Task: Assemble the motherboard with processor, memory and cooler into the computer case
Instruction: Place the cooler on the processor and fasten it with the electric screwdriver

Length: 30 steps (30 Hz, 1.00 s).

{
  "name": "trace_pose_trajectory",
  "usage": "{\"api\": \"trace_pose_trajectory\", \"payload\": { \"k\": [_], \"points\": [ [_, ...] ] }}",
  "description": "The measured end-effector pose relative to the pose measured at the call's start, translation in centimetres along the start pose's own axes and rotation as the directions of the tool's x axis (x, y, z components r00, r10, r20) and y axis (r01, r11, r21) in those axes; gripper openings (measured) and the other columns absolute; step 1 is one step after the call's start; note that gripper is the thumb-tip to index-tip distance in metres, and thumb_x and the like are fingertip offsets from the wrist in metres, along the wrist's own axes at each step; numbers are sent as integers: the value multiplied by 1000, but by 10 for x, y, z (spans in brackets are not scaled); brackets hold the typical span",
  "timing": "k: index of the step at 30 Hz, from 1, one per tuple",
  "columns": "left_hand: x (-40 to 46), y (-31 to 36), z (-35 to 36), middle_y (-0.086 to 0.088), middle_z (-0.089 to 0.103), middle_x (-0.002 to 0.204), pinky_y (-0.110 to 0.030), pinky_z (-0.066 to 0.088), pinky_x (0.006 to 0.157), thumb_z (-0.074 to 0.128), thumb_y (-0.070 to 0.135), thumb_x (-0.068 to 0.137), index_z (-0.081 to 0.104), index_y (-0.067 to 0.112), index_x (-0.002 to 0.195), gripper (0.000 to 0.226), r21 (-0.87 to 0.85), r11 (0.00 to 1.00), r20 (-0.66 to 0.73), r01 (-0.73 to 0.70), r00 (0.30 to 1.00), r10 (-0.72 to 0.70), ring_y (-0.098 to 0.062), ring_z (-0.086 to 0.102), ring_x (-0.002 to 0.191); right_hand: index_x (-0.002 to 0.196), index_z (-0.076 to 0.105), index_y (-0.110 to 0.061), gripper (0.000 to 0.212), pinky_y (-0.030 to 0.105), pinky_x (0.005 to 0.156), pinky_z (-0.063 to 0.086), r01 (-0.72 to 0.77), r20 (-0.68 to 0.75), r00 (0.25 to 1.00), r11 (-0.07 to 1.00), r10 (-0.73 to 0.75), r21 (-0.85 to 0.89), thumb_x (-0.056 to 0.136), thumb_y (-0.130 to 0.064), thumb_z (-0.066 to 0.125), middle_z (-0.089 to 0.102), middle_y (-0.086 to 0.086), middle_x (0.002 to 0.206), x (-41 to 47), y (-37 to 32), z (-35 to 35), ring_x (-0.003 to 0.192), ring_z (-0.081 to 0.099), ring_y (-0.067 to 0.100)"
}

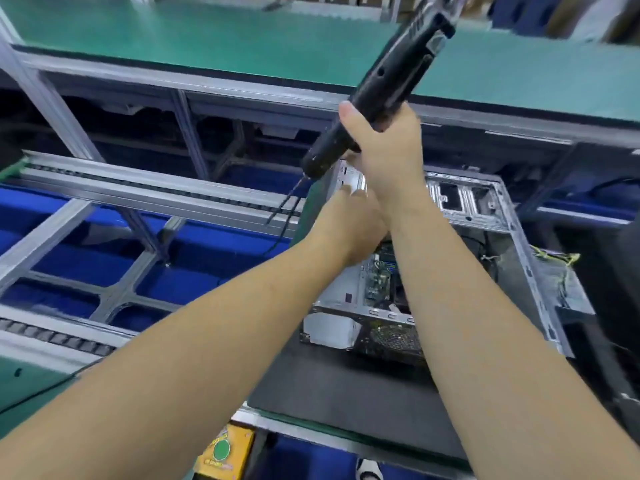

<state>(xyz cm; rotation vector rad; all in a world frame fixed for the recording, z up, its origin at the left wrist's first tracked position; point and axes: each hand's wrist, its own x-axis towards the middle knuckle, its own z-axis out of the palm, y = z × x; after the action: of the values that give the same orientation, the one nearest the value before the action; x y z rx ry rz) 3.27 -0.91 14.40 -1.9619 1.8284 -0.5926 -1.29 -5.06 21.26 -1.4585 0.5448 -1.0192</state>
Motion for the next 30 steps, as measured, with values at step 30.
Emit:
{"api": "trace_pose_trajectory", "payload": {
  "k": [30],
  "points": [
    [54, 82, 96, -2, 58, 72, -16, 36, 42, 52, 36, 92, 50, 17, 101, 21, -737, -122, 671, 665, 741, -13, -13, 49, 48, 115, 47, -21, 32, 41, 64, 55, -27, -53, 997, 933, 49, 358, 93, -23, 70, 70, 12, 88, 45, 60, -167, 59, 62, 29]
  ]
}}
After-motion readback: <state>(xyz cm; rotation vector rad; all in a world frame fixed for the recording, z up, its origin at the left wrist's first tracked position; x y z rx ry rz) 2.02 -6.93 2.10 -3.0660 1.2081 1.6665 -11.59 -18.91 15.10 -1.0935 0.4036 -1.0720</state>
